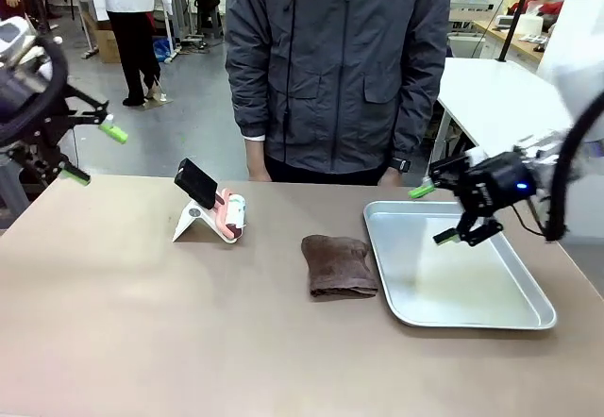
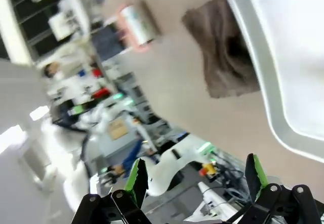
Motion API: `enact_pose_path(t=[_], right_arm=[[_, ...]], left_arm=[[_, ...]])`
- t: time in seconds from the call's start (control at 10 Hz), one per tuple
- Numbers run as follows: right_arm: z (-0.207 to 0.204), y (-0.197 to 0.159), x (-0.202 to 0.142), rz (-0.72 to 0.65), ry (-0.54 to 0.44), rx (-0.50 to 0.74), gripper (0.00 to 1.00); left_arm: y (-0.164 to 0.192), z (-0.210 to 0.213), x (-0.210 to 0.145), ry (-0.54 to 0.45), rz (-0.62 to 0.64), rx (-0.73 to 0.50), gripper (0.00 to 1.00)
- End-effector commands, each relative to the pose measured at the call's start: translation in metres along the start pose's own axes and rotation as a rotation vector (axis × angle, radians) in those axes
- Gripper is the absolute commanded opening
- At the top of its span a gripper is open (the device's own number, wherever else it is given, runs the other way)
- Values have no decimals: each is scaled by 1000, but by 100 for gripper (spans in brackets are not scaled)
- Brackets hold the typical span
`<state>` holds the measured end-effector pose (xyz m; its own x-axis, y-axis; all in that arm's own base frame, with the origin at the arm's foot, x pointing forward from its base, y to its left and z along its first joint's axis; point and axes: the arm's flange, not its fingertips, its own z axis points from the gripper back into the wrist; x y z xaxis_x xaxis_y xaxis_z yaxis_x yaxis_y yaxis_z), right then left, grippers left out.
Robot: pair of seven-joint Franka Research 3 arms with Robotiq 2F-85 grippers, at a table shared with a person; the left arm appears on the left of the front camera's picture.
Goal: Clean the surface of the table.
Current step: Return the Lint Roller and towel to their original positions.
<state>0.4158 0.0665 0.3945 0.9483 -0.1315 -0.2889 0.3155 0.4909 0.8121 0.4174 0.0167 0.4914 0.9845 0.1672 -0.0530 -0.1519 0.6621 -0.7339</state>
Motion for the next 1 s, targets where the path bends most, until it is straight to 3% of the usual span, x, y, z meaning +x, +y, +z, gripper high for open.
enact_pose_path(t=[0.0,0.1,0.4,0.5,0.6,0.9], right_arm=[[31,-33,-17,58,27,199,100],[43,-45,-21,74,50,279,100],[55,-73,-21,105,-11,466,100],[61,-59,-27,54,14,338,100],[61,-59,-27,54,14,338,100],[61,-59,-27,54,14,338,100]], left_arm=[[37,-2,-7,43,27,-133,100],[54,2,-12,41,17,-233,100],[99,14,-9,85,-79,-455,100],[96,7,-2,108,-35,-417,100],[91,14,-21,37,-33,-385,100],[91,14,-21,37,-33,-385,100]])
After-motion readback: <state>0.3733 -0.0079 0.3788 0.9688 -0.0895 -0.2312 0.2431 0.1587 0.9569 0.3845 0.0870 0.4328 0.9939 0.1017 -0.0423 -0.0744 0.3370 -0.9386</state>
